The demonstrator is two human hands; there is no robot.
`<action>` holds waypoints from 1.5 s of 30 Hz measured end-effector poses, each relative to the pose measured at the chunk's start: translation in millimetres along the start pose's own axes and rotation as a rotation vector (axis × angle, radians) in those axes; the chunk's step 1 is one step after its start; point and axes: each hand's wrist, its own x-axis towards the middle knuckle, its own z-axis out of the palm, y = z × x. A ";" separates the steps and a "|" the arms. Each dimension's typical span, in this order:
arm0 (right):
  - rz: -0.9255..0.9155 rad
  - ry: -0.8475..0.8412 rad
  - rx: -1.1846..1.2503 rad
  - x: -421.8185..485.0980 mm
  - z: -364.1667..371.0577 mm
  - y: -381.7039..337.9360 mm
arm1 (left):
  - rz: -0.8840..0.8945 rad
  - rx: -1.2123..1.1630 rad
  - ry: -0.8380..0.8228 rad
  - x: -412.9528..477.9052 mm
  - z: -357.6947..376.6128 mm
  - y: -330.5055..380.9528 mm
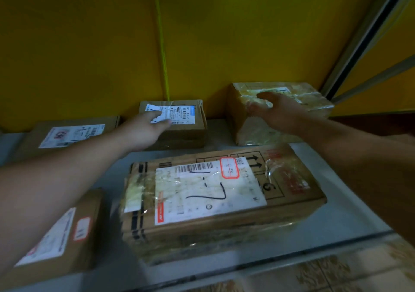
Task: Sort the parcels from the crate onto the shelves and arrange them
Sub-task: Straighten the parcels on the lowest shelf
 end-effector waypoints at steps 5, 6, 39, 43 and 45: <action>-0.125 -0.181 -0.002 -64.4 -28.1 -32.5 | 0.106 -0.266 -0.166 -71.5 -20.6 23.1; -0.116 -0.226 -0.037 -80.6 -30.8 -40.9 | 0.124 -0.244 -0.199 -85.2 -23.7 26.2; 0.408 0.091 -0.192 -149.6 -45.7 24.2 | 0.540 0.344 -0.154 -138.0 80.0 120.3; 0.437 0.121 -0.154 -142.4 -44.4 38.4 | 0.534 0.345 -0.139 -131.1 84.7 125.2; 0.408 0.129 -0.154 -141.9 -45.3 36.1 | 0.535 0.336 -0.135 -130.1 86.3 128.3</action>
